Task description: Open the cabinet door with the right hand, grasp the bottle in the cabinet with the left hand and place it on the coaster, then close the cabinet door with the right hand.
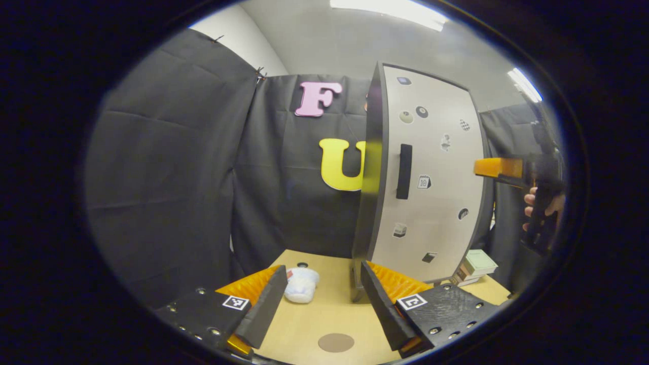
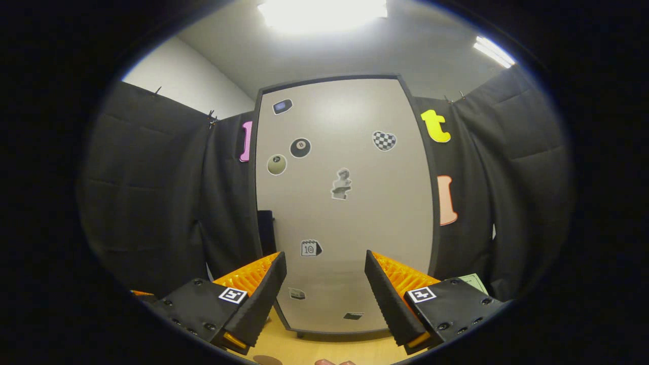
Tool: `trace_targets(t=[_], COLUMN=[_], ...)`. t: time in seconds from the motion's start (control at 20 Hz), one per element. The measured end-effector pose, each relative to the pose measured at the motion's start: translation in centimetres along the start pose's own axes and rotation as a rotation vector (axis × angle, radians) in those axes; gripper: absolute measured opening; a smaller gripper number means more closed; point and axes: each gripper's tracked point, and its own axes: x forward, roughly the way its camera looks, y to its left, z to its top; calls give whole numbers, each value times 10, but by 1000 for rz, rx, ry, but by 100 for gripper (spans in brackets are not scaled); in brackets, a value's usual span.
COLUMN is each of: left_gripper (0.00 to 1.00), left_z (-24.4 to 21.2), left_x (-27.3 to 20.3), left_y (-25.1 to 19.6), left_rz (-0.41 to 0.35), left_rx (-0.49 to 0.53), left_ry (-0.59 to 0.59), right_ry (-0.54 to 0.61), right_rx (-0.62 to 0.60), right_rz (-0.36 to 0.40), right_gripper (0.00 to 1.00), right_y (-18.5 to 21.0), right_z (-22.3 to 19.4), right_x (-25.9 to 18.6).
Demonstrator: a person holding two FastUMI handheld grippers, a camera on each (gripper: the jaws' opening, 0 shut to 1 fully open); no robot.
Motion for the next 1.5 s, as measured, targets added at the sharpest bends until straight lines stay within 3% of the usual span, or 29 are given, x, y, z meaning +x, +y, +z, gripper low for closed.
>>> trace_targets(t=[0.15, 0.2, 0.3, 0.35, 0.55, 0.8, 1.25, 1.35, 1.45, 1.5], left_gripper=[89, 89, 90, 89, 89, 90, 90, 90, 90, 90], left_z=[-4, -6, -12, -16, -34, -51, -60, -66, -70, -69], left_x=[-5, -6, -8, -9, -11, -17, -10, -8, -6, -6], left_y=[8, 11, 17, 20, 36, 59, 63, 65, 66, 66], left_rz=[19, 26, 41, 48, 82, 129, 147, 149, 149, 145], left_rx=[-3, -6, -8, -8, -46, -43, -38, -18, -1, 1], left_ry=[3, 6, 19, 24, 66, 106, 126, 139, 148, 149], right_ry=[12, 21, 45, 52, 61, 38, 94, 80, 74, 78], right_rx=[31, 47, 72, 83, 112, 96, -12, -37, -69, -79], right_rz=[19, 27, 34, 39, 52, 70, 7, 19, -15, -27], right_gripper=[94, 99, 98, 93, 98, 97, 98, 95, 85, 75], right_y=[19, 25, 35, 40, 57, 78, 88, 95, 94, 93], right_z=[0, -1, -4, -7, -12, -12, -36, -36, -37, -38], right_x=[26, 36, 54, 62, 87, 102, 139, 142, 146, 150])
